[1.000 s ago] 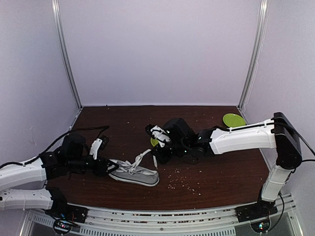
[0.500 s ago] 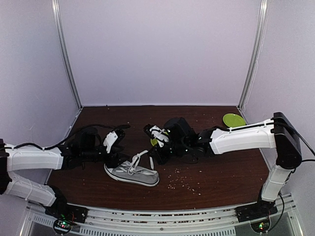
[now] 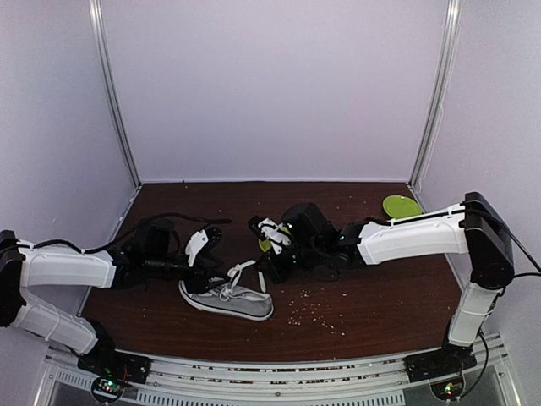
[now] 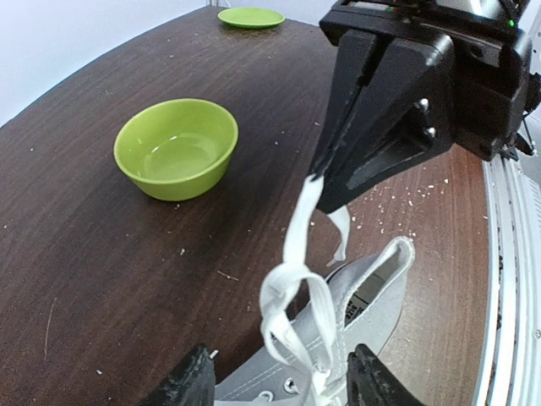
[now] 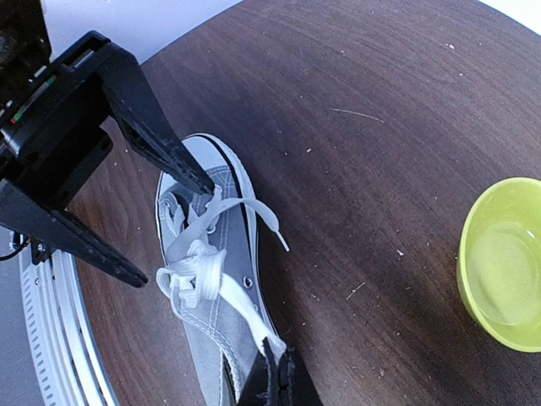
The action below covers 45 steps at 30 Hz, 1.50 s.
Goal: Tie the shoes
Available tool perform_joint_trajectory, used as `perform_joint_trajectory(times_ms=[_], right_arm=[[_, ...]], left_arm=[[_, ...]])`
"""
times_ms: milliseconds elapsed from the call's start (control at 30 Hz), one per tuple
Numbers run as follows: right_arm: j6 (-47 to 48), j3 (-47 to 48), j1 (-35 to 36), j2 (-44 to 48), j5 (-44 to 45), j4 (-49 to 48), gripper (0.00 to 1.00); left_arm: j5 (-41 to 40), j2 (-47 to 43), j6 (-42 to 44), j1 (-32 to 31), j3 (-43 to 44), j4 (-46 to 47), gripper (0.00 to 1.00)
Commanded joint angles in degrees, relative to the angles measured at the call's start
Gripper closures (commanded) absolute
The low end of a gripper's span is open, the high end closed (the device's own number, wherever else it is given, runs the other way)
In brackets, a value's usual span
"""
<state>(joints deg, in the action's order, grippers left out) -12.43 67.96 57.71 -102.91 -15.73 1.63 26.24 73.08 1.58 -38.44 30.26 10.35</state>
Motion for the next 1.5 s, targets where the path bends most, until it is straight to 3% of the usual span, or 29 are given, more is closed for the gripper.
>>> perform_joint_trajectory(times_ms=[0,367,733,1133,1467], right_arm=[[-0.6,-0.2,-0.4,-0.8,-1.0,-0.9,1.0],[-0.6,-0.4,-0.5,-0.4,-0.8,-0.6,1.0],[-0.8,-0.4,-0.7,-0.6,-0.5,-0.7,1.0],[-2.1,0.1,-1.3,-0.8,5.4,0.4,1.0],[-3.9,0.0,-2.1,-2.3,7.5,3.1,1.0]], left_arm=[[3.7,-0.8,-2.1,0.3,-1.2,1.8,0.45],[2.2,2.9,-2.0,0.3,-1.2,-0.8,0.61],[1.0,2.9,-3.1,0.3,-0.9,-3.9,0.97],[-5.6,-2.8,-14.2,0.2,1.6,-17.0,1.0],[-10.3,-11.6,-27.6,-0.5,1.9,-36.6,1.0]])
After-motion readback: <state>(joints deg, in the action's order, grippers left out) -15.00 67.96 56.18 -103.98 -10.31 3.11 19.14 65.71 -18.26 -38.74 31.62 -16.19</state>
